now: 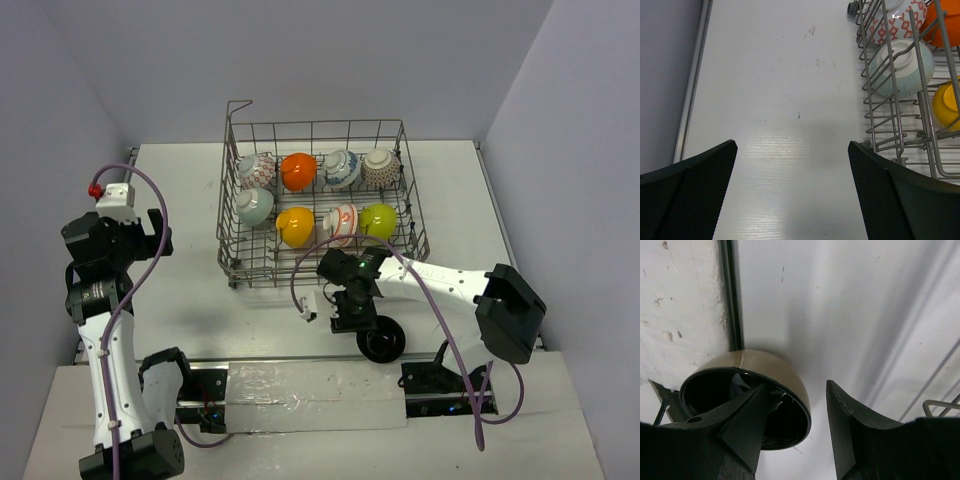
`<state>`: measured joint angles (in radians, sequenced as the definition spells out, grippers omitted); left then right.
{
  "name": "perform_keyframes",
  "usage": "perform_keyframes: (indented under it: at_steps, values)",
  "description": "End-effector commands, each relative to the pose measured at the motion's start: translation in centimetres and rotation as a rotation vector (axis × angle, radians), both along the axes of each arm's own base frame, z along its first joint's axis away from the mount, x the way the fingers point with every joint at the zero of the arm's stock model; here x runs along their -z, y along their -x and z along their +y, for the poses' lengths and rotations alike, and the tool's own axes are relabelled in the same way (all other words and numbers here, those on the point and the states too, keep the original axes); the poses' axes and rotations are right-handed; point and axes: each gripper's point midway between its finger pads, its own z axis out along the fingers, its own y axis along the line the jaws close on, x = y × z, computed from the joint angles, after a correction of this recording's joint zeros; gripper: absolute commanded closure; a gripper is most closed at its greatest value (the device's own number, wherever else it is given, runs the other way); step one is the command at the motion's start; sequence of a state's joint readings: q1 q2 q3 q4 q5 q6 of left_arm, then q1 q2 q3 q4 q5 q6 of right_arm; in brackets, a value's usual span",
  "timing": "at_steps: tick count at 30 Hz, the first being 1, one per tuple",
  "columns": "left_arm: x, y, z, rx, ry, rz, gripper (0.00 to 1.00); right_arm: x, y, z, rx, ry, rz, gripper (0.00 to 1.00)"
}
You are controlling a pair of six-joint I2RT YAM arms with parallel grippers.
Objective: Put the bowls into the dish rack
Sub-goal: Pick up the bowl from the corner of the board.
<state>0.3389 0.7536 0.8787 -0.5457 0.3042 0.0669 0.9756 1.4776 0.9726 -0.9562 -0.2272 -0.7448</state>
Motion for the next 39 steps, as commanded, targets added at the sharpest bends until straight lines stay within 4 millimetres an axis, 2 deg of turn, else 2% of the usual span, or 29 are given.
perform_keyframes:
  at_steps: [1, 22, 39]
  values:
    - [-0.7, 0.0, -0.4, 0.025, -0.007, -0.029, 0.01, -1.0, -0.9, 2.1, -0.003, -0.065, -0.036, 0.43]
    - [-0.8, 0.2, -0.6, 0.033, -0.011, -0.029, 0.01, -0.9, -1.2, 4.5, -0.013, -0.105, -0.045, 0.40]
    - [-0.7, 0.2, -0.8, 0.040, -0.003, -0.027, 0.01, -0.1, -0.5, 2.7, -0.008, -0.056, -0.038, 0.40]
